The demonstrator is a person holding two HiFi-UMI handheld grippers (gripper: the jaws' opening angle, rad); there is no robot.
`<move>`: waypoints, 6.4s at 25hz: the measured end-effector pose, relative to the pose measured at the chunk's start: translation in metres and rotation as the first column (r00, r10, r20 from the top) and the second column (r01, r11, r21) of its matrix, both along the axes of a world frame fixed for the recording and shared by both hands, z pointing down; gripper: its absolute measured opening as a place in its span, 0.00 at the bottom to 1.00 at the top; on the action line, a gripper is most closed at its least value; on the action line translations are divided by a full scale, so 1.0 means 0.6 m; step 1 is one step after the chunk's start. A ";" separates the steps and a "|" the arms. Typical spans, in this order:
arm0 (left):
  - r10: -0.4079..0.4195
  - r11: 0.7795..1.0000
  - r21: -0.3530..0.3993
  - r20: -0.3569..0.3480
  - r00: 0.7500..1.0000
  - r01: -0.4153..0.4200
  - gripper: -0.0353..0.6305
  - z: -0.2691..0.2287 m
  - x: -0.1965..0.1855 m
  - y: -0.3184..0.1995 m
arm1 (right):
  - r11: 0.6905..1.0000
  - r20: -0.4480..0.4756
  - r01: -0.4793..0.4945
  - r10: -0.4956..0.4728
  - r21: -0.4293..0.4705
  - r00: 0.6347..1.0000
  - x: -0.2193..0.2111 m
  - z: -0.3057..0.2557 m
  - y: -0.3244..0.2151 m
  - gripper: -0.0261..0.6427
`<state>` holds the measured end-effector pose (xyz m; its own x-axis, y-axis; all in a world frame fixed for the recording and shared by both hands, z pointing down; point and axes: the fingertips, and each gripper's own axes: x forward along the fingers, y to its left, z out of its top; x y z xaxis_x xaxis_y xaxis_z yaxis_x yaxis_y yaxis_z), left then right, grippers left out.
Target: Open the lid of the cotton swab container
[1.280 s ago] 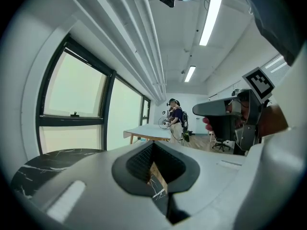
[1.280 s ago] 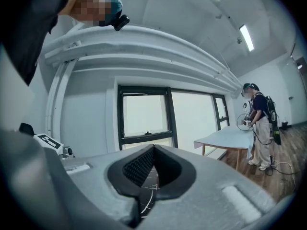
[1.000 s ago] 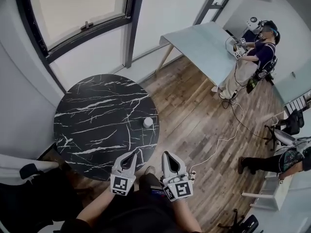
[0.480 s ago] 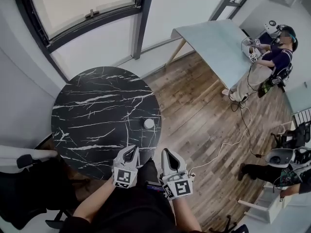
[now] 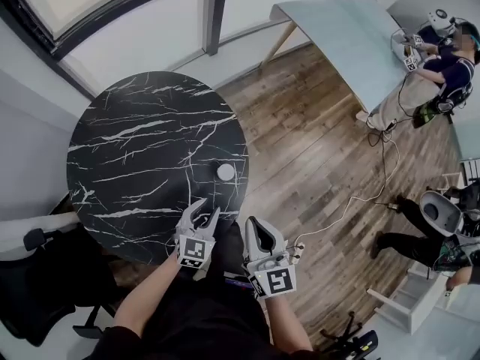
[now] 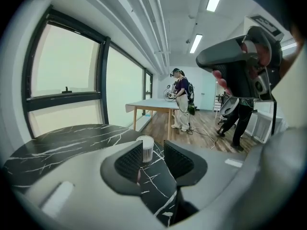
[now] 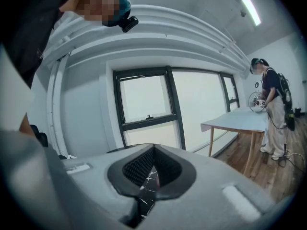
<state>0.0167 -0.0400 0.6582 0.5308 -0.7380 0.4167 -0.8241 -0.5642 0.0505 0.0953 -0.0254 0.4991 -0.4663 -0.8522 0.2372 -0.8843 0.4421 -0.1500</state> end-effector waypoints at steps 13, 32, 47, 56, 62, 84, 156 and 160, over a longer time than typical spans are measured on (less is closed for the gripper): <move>-0.041 0.991 -0.124 0.089 0.995 0.052 0.46 0.116 0.028 -0.058 | 0.997 0.002 -0.006 0.006 -0.080 1.000 0.030 0.071 -0.015 0.04; -0.049 0.961 -0.262 0.158 0.986 0.090 0.57 0.204 0.059 -0.112 | 0.989 0.001 -0.023 0.023 -0.147 1.000 0.066 0.112 -0.048 0.04; -0.076 0.964 -0.240 0.173 0.982 0.117 0.55 0.213 0.068 -0.138 | 0.985 -0.007 -0.040 0.040 -0.166 0.999 0.095 0.128 -0.063 0.04; -0.063 0.964 -0.240 0.200 0.978 0.112 0.54 0.219 0.073 -0.146 | 0.982 -0.001 -0.050 0.051 -0.181 0.999 0.098 0.136 -0.064 0.04; -0.071 0.965 -0.234 0.199 0.977 0.118 0.52 0.221 0.075 -0.152 | 0.982 -0.004 -0.059 0.059 -0.181 0.998 0.104 0.137 -0.069 0.04; -0.087 0.971 -0.203 0.206 0.975 0.130 0.46 0.223 0.076 -0.169 | 0.979 -0.011 -0.070 0.069 -0.191 0.998 0.114 0.146 -0.073 0.04; 0.736 0.677 -0.202 0.163 0.657 -0.708 0.44 -0.115 -0.038 0.180 | 0.993 -0.120 0.114 -0.114 -0.009 0.986 -0.072 -0.035 0.099 0.04; 0.787 0.617 -0.216 0.166 0.594 -0.757 0.44 -0.141 -0.053 0.210 | 0.980 -0.186 0.197 -0.197 -0.018 0.963 -0.097 -0.051 0.129 0.04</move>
<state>-0.0153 0.0862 0.5738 0.7601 -0.0360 0.6488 -0.0762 -0.9965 0.0339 0.0369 0.0520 0.4687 -0.5731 -0.7477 0.3353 -0.7918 0.6108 0.0088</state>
